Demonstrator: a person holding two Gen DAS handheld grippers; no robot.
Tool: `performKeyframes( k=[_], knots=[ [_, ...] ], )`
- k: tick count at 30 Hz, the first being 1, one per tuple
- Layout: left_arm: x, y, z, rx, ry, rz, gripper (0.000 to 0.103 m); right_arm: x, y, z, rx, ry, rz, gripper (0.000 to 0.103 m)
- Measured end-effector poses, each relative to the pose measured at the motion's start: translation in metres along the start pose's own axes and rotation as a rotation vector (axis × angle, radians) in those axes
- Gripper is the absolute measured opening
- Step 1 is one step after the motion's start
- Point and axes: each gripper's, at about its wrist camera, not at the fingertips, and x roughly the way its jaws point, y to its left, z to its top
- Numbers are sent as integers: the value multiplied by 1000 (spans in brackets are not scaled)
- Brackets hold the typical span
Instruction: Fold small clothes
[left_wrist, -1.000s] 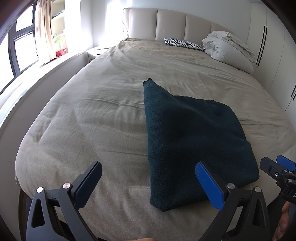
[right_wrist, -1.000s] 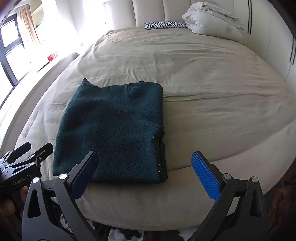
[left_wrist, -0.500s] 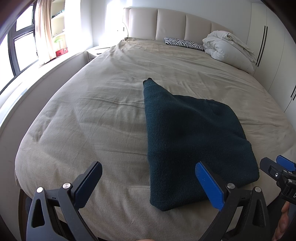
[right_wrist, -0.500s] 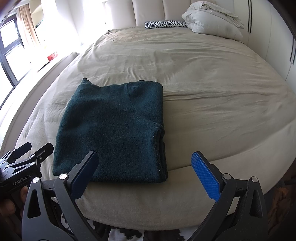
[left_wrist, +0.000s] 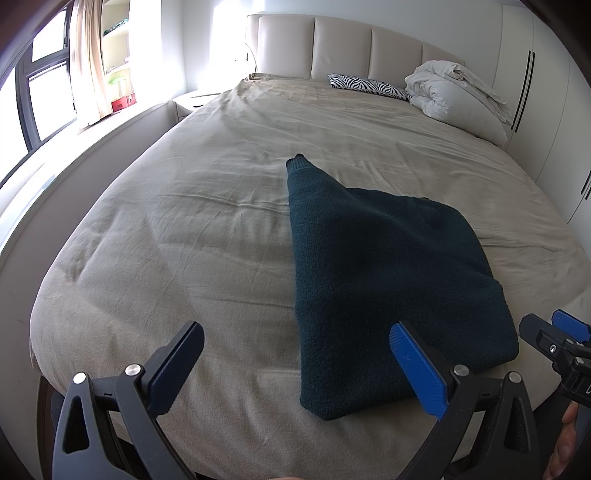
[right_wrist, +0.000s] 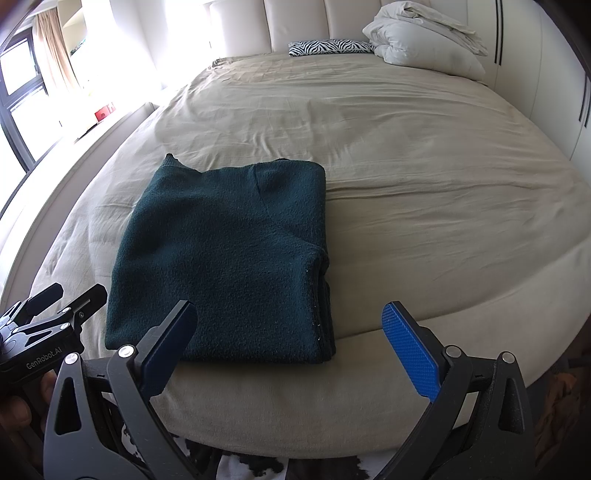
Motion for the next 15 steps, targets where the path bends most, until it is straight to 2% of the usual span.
performKeyframes(
  k=[15],
  knots=[
    [2, 4, -4, -4, 6, 5, 103, 1, 0, -3, 0, 12, 7, 102]
  ],
)
